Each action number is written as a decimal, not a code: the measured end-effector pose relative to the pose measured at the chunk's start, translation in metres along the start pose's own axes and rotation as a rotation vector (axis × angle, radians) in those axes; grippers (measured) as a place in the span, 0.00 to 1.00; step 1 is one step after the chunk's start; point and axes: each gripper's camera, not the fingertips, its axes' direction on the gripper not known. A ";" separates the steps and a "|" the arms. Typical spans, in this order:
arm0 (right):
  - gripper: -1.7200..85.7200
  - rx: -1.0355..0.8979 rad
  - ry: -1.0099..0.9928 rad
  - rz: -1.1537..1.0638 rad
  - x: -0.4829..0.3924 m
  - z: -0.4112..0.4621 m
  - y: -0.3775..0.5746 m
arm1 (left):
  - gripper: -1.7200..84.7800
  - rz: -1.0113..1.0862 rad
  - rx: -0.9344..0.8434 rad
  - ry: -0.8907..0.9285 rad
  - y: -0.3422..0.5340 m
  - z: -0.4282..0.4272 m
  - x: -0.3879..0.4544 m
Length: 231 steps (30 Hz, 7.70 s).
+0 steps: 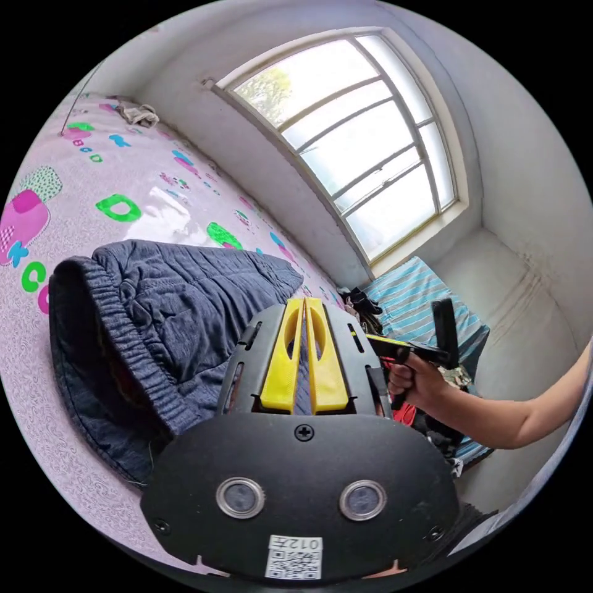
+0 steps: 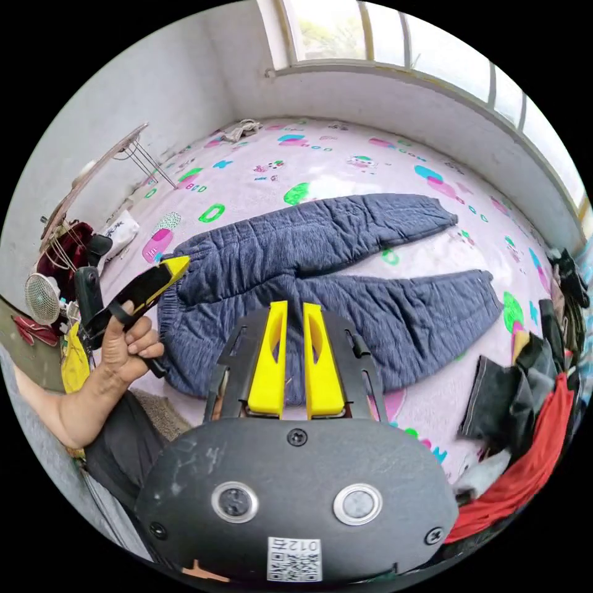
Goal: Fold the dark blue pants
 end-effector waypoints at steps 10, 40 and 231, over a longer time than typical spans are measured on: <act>0.08 -0.278 -0.006 -0.060 -0.031 0.167 -0.014 | 0.03 -0.070 0.029 -0.111 -0.091 -0.015 -0.022; 0.08 0.434 0.478 0.269 -0.014 -0.555 0.730 | 0.03 0.290 0.078 -0.231 0.104 -0.193 0.233; 0.14 -0.052 -0.717 0.750 0.219 -0.431 0.888 | 0.08 0.274 -0.619 -0.792 0.081 -0.090 0.359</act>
